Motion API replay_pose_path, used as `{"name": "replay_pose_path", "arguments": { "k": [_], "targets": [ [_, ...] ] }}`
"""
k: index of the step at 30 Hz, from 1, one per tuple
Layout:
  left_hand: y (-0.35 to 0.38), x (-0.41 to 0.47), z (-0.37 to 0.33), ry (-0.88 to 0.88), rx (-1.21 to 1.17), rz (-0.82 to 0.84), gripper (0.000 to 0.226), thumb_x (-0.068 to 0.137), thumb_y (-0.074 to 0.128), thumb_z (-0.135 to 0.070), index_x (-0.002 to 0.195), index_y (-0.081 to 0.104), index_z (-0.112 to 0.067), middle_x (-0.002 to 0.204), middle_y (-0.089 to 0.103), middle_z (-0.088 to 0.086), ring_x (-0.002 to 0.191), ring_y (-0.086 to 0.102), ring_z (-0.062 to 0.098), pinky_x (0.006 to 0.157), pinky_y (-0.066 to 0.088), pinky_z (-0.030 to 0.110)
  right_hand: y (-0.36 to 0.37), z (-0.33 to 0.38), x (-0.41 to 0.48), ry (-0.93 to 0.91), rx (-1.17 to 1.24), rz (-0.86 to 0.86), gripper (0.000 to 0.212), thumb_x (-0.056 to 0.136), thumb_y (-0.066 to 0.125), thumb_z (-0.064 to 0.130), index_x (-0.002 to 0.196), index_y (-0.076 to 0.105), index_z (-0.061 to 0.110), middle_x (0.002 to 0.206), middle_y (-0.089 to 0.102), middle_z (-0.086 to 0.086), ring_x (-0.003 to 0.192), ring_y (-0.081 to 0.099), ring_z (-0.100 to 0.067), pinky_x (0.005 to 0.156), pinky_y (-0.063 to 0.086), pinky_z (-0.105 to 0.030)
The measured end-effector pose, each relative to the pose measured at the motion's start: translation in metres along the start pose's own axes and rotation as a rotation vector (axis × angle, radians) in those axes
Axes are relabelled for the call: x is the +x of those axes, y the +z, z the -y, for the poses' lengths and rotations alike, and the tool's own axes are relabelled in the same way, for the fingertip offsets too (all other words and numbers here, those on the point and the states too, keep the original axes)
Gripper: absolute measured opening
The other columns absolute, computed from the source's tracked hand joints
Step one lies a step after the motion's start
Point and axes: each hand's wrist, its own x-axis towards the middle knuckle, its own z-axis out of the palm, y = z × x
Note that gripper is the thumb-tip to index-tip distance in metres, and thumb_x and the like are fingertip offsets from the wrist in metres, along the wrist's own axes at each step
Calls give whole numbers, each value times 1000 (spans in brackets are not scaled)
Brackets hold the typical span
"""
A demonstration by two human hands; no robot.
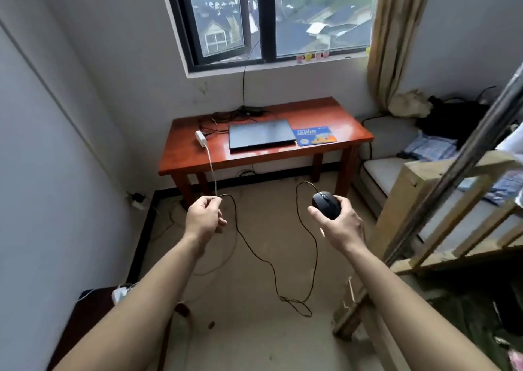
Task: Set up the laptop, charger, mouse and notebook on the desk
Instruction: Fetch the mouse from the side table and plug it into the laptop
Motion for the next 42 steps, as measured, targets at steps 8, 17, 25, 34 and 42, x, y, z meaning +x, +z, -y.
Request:
{"name": "replay_pose_path", "arguments": {
  "k": [8, 17, 25, 34, 42],
  "targets": [
    [64, 167, -94, 100, -183, 2, 14, 95, 57, -21, 84, 65, -17, 65, 56, -4, 56, 56, 9, 44, 45, 22, 40, 83, 181, -64, 95, -33, 68, 74, 79, 59, 130, 54, 32, 110, 62, 10, 101, 57, -11, 87, 39, -24],
    [137, 400, -172, 100, -444, 174, 13, 91, 59, -18, 85, 69, -22, 73, 59, -5, 62, 59, 10, 53, 43, 23, 94, 181, 404, -200, 129, -221, 64, 75, 78, 59, 127, 54, 30, 109, 65, 11, 97, 61, -9, 79, 41, -13],
    [221, 566, -259, 181, -428, 306, 13, 92, 58, -16, 86, 68, -23, 71, 60, -5, 58, 60, 8, 50, 44, 20, 99, 249, 568, -264, 117, -384, 65, 73, 79, 47, 129, 51, 26, 120, 62, -2, 105, 61, -14, 91, 48, -22],
    [343, 691, -273, 177, -359, 322, 13, 97, 57, -16, 90, 64, -24, 76, 56, -5, 64, 56, 9, 57, 40, 24, 124, 237, 759, -287, 36, -383, 67, 77, 82, 44, 133, 53, 20, 129, 59, -6, 116, 57, -21, 97, 41, -23],
    [449, 776, -342, 319, -393, 243, 11, 98, 58, -21, 94, 64, -29, 80, 57, -10, 70, 56, 4, 57, 41, 18, 100, 260, 920, -369, 122, -388, 67, 81, 75, 55, 134, 49, 23, 127, 60, -2, 109, 57, -15, 90, 45, -23]
  ]
}}
